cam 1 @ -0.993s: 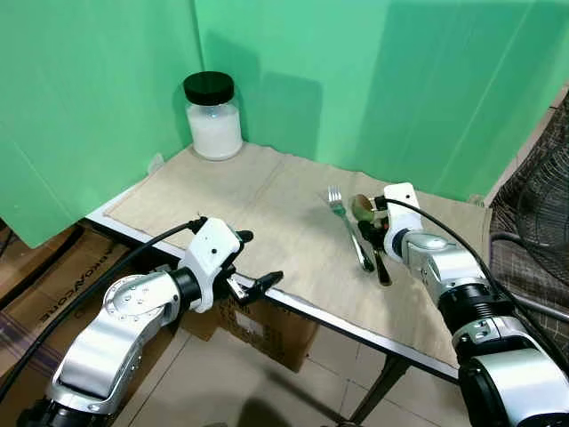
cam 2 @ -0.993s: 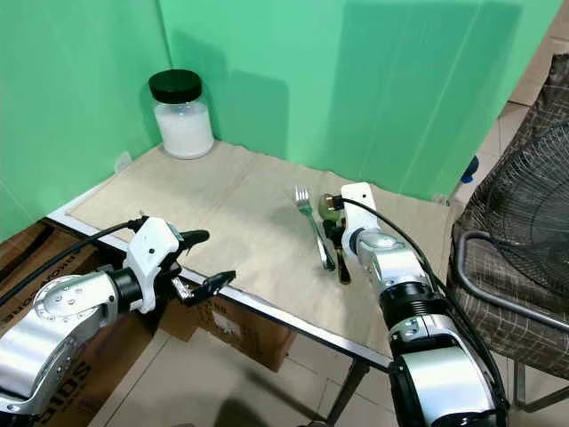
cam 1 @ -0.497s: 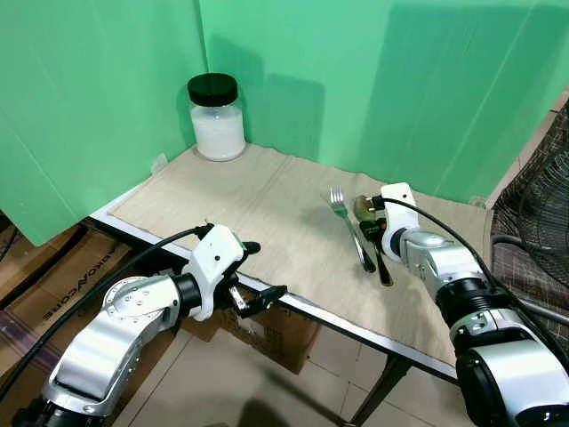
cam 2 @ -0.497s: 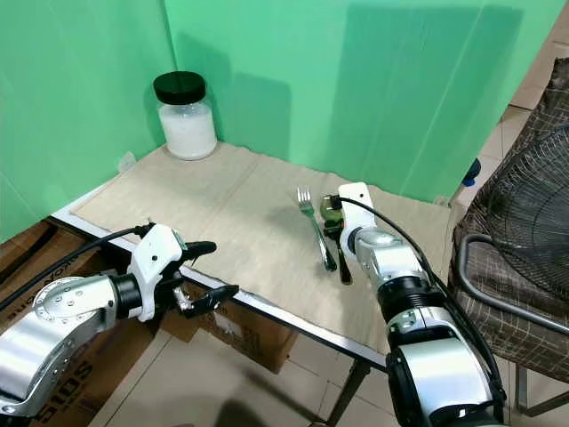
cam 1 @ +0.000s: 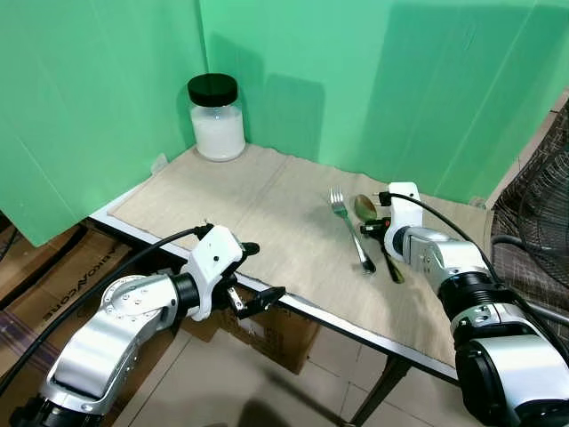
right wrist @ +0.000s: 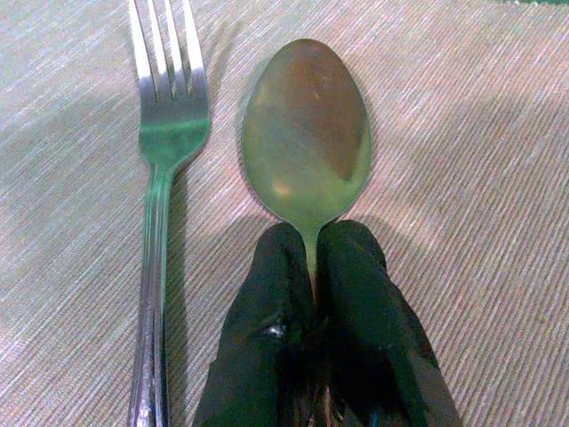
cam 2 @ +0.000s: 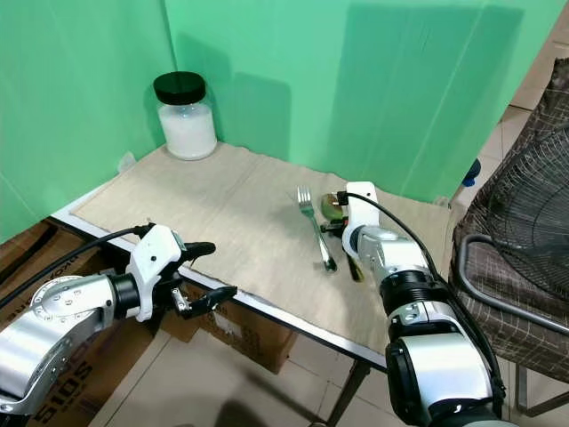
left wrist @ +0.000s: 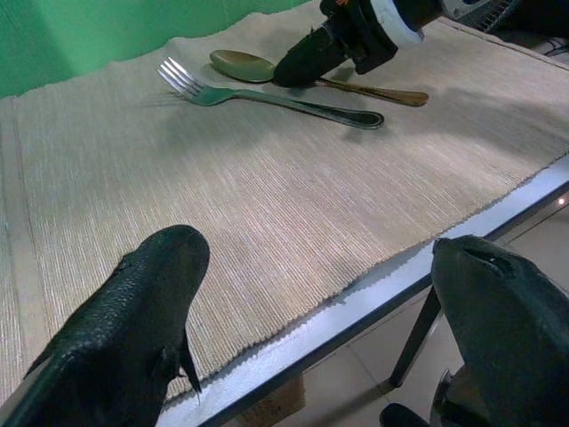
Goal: Setting the table
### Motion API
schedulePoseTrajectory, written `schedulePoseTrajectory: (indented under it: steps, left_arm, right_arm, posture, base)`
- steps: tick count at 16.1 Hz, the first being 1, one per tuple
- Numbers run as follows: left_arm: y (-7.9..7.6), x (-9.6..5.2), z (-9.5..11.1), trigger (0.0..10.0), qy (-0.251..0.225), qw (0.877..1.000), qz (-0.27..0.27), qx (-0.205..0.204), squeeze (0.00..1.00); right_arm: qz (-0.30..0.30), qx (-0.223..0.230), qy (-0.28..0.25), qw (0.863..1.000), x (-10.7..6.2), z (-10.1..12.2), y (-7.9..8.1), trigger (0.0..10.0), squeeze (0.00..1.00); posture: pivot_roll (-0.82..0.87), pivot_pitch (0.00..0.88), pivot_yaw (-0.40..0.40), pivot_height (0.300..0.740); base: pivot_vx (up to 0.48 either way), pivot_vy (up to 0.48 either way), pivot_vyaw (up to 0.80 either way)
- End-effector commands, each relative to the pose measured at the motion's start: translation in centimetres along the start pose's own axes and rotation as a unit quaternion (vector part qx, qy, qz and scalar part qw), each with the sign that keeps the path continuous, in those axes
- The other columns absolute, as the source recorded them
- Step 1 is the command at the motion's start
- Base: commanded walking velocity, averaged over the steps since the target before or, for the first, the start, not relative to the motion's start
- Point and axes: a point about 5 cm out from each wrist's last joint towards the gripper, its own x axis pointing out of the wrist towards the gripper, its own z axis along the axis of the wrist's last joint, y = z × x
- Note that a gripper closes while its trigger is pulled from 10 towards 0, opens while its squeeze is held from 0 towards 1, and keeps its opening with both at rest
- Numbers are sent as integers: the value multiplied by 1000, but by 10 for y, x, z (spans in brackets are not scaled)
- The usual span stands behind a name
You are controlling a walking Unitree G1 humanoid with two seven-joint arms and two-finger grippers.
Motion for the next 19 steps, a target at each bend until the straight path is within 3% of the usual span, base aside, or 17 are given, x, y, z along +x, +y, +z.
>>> schedulePoseTrajectory:
  steps: [1,4,7,10,13,14,16,17,18,19]
  left_arm:
    - [3,0,2,10000,2,1000,3,13,0]
    - [4,2,5,10000,-1,1000,6,15,0]
    - [4,0,5,10000,0,1000,9,18,0]
    - [8,0,10,10000,-11,999,27,22,0]
    - [12,0,15,10000,-26,998,57,24,0]
    - [16,3,21,10000,-42,995,86,25,0]
    - [26,9,39,10000,-91,981,172,18,0]
    - [27,8,41,10000,-98,978,183,16,0]
    - [27,5,40,10000,-107,968,229,10,0]
    - [27,5,39,10000,-108,966,236,9,0]
  right_arm:
    - [-2,21,33,999,1,-15,-4,0,0]
    - [3,23,26,999,1,-13,-2,0,0]
    - [11,56,-14,998,-4,2,-6,0,0]
    - [31,69,-78,994,-20,30,-11,0,0]
    - [54,53,-146,986,-53,43,-3,0,0]
    - [54,40,-183,981,-71,45,2,0,0]
    - [54,-9,-264,963,-106,46,17,0,0]
    - [56,-13,-274,960,-111,45,20,0,0]
    - [51,-21,-297,953,-135,30,30,0,0]
    - [50,-20,-300,952,-139,28,32,0,0]
  posture:
    - [29,0,-16,740]
    - [30,0,-10,740]
    - [37,0,-17,740]
    - [37,0,-13,740]
    - [40,0,-34,740]
    - [41,0,-41,740]
    - [21,0,-46,740]
    - [21,0,-46,740]
    - [-3,0,-39,740]
    - [-3,0,-39,740]
  base:
    - [0,0,0]
    - [0,0,0]
    - [0,0,0]
    - [0,0,0]
    - [0,0,0]
    - [0,0,0]
    - [0,0,0]
    - [0,0,0]
    - [0,0,0]
    - [0,0,0]
